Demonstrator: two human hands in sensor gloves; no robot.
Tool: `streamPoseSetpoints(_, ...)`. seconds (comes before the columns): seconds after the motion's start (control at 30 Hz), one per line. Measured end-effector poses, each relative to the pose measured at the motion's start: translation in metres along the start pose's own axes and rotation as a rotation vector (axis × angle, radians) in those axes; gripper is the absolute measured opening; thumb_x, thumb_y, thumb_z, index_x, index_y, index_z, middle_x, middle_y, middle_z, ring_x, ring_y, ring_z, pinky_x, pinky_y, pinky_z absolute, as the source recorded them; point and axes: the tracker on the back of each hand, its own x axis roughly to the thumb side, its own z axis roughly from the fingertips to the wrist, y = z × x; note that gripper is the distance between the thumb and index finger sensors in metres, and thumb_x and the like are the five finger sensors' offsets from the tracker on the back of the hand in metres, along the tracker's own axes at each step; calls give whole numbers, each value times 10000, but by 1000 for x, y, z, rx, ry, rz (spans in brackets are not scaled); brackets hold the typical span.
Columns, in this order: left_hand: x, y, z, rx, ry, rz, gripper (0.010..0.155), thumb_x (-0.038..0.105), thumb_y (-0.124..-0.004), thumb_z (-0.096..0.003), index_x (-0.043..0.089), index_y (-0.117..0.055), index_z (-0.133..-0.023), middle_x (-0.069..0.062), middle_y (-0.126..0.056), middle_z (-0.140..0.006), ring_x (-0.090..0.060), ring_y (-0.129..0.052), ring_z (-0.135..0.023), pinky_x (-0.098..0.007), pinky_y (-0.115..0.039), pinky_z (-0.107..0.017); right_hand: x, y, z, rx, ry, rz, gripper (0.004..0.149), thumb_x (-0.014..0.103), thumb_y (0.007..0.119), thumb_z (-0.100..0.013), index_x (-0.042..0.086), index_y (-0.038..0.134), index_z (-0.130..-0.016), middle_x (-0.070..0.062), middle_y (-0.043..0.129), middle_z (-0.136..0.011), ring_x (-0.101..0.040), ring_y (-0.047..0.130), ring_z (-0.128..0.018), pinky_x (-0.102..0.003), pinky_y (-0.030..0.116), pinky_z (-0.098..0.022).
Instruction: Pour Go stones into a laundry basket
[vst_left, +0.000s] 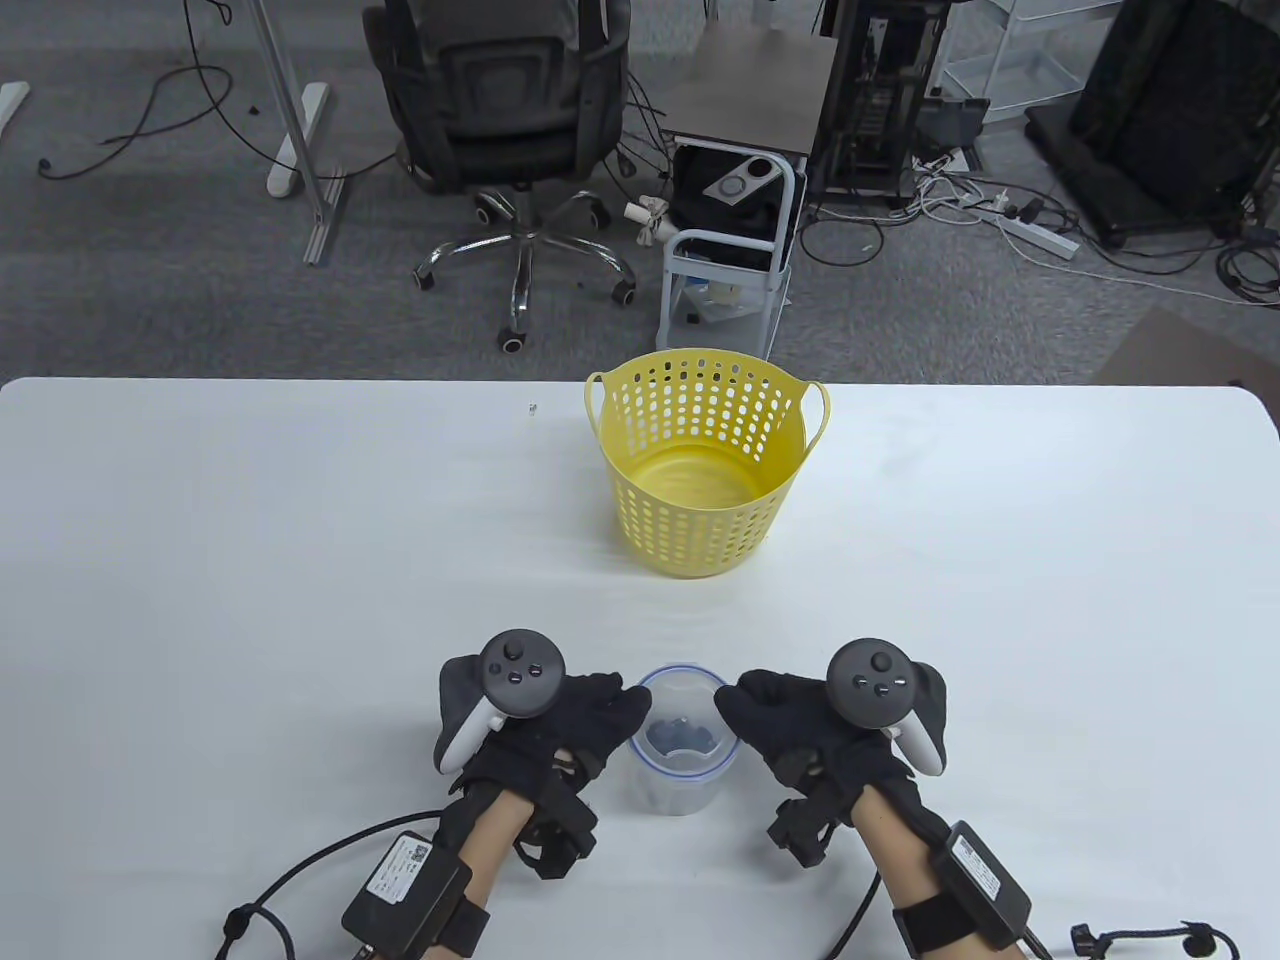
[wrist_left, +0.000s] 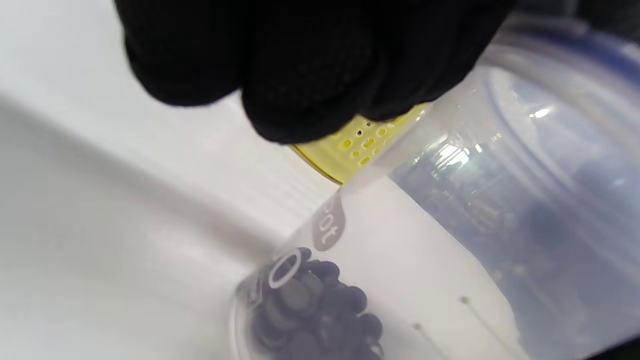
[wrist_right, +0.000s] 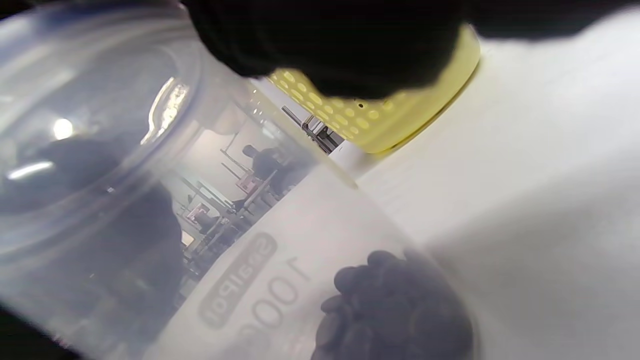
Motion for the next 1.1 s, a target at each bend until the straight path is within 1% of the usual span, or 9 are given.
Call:
streamPoseSetpoints(0.07, -1, -2, 1, -60, 11, 39, 553, 735, -701, -429, 263, -850, -675, 123, -944, -528, -111, -966, -447, -379, -828, -422, 3, -1, 2, -21, 11, 38, 502, 647, 725, -456, 187, 904, -547, 70, 935, -326, -131, 975, -153, -360, 880, -108)
streamPoseSetpoints(0.13, -4, -4, 3, -5, -12, 27, 564, 760, -672, -424, 290, -840, -689, 136, -940, -554, -115, -977, -479, -386, -835, -442, 7, -4, 5, -40, 23, 86, 498, 654, 725, -459, 206, 895, -596, 36, 949, -385, -167, 988, -196, -382, 880, -141)
streamPoseSetpoints(0.23, -9, -5, 6, 59, -58, 22, 654, 786, -635, -414, 302, -822, -812, 69, -946, -717, -191, -991, -610, -430, -828, -501, 17, -9, 13, -174, -43, 150, 738, 684, 754, -431, 115, 733, -901, -118, 910, -715, -336, 991, -452, -504, 857, -333)
streamPoseSetpoints(0.33, -11, 0, 8, 108, -66, 3, 748, 808, -613, -401, 298, -754, -930, 16, -918, -827, -241, -973, -690, -461, -807, -541, 32, -8, 21, -271, -142, 215, 867, 717, 789, -396, 117, 616, -998, -197, 761, -942, -453, 913, -640, -589, 788, -458)
streamPoseSetpoints(0.47, -9, 5, 13, 139, -84, 35, 776, 819, -609, -407, 304, -708, -979, 15, -880, -901, -246, -952, -754, -464, -800, -565, 53, -3, 29, -300, -197, 257, 870, 733, 781, -398, 123, 629, -999, -216, 716, -999, -501, 874, -725, -616, 769, -497)
streamPoseSetpoints(0.63, 0, 7, 18, 127, -87, 28, 755, 797, -672, -421, 325, -657, -1012, 23, -857, -913, -240, -946, -749, -451, -799, -556, 54, 6, 25, -261, -171, 309, 729, 664, 783, -440, 173, 704, -973, -209, 706, -1013, -504, 851, -752, -620, 754, -514)
streamPoseSetpoints(0.8, 9, 4, 20, -68, -34, -48, 983, 864, -751, -381, 272, -422, -1094, -19, -684, -1042, -292, -831, -877, -469, -742, -616, 43, 5, 15, -238, -107, 223, 669, 605, 775, -466, 169, 709, -970, -204, 720, -1008, -501, 861, -745, -614, 762, -506)
streamPoseSetpoints(0.93, 14, -3, 19, -113, -40, -108, 1103, 871, -825, -341, 239, -332, -1100, -34, -615, -1079, -317, -775, -930, -483, -723, -635, 36, 2, 10, -227, -36, 134, 630, 557, 784, -480, 164, 713, -968, -213, 723, -999, -503, 862, -736, -613, 762, -500)
streamPoseSetpoints(1.1, 12, -1, 20, -97, -11, -86, 1092, 834, -849, -359, 228, -320, -1098, -35, -607, -1081, -326, -765, -937, -490, -714, -640, 30, -2, 9, -146, 6, 107, 605, 504, 804, -490, 184, 684, -990, -210, 684, -1028, -511, 839, -766, -620, 750, -513)
